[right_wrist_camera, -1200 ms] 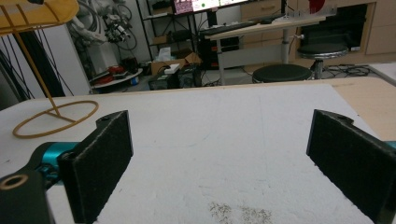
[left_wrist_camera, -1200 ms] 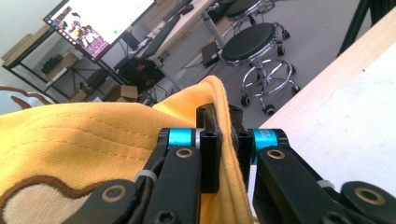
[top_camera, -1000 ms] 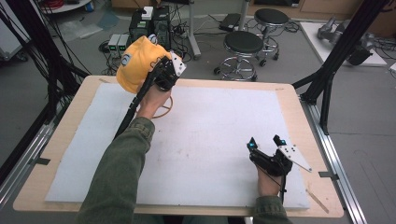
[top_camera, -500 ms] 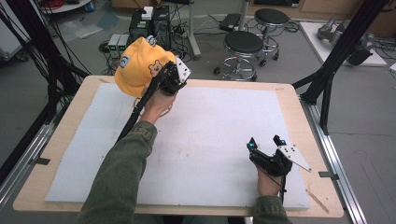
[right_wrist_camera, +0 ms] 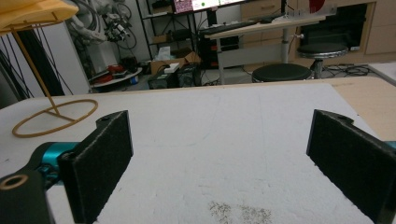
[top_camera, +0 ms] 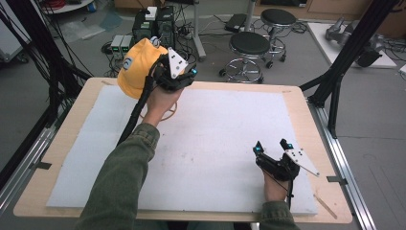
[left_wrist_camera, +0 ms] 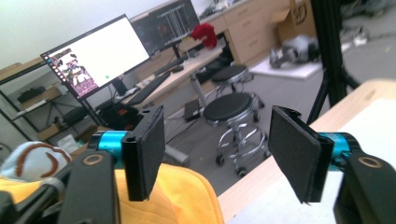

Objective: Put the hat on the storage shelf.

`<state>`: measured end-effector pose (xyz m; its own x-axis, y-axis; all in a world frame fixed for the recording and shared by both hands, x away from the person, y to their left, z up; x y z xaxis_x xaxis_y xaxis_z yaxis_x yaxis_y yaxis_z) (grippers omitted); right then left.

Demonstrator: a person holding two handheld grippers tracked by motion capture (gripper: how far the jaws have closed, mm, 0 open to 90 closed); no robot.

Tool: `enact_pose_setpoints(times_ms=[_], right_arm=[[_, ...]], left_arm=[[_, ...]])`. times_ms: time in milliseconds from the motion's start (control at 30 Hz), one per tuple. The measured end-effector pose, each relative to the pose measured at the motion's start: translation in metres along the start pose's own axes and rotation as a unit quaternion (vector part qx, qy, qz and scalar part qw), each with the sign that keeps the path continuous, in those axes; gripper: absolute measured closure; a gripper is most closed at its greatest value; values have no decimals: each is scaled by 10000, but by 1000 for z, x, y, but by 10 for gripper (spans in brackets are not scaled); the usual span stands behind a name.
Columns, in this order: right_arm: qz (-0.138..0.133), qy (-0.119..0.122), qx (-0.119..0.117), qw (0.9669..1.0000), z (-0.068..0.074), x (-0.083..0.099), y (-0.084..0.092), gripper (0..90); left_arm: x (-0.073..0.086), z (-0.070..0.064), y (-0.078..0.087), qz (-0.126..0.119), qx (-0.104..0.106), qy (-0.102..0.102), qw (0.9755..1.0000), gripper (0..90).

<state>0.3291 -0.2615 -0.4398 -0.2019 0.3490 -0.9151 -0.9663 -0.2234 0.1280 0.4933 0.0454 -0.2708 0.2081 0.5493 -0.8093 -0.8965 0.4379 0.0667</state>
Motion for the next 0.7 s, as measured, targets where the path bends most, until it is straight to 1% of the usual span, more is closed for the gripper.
enact_pose_setpoints(times_ms=[33, 100, 133, 200, 300, 367, 433, 467, 567, 600, 633, 667, 700], right_arm=[[-1, 9, 1, 10000, 0, 0, 0, 58], [-12, 9, 3, 10000, 0, 0, 0, 59], [-1, 8, 5, 10000, 0, 0, 0, 58], [-14, 13, 8, 10000, 0, 0, 0, 58], [-13, 17, 7, 10000, 0, 0, 1, 58], [-17, -2, 14, 10000, 1, 0, 1, 58], [-28, 7, 17, 10000, 1, -1, 2, 58], [-28, 7, 9, 10000, 1, -1, 2, 58], [-17, 16, 17, 10000, 1, 0, 2, 58], [-19, 20, 18, 10000, 1, 0, 2, 58], [-16, 16, 17, 10000, 1, 0, 2, 58], [-17, 14, 16, 10000, 1, 0, 2, 58], [-22, 8, 12, 10000, 1, 0, 2, 58]], left_arm=[[-2, 1, 2, -60, 12, 40, 10000, 342], [-8, 5, 11, -374, -34, 194, 9991, 344], [-11, 6, 15, -514, -68, 278, 9983, 344], [-15, 9, 23, -716, -59, 414, 9966, 340], [-18, 15, 34, -864, -100, 559, 9946, 326], [-19, 20, 43, -947, -167, 608, 9935, 324], [-19, 25, 51, -1042, -211, 701, 9919, 313], [-19, 29, 57, -1113, -243, 786, 9904, 313], [-17, 39, 72, -1221, -377, 903, 9877, 309], [-16, 43, 76, -1260, -424, 970, 9864, 307], [-16, 43, 76, -1260, -424, 970, 9864, 304], [-13, 49, 83, -1333, -464, 1110, 9837, 296], [-10, 52, 87, -1351, -445, 1166, 9829, 288]])
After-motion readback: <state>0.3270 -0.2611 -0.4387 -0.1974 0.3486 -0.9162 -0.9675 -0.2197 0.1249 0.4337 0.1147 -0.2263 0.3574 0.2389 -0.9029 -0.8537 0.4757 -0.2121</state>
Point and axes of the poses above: each handheld gripper's, and its own axes: y roughly backward along the jaws, x roughly out of its underside, z roughly to its left, the point moved 6 cm from there along -y, roughly forward along the jaws, and after that the axes turned 13 degrees about -y, right-handed, at the moved point
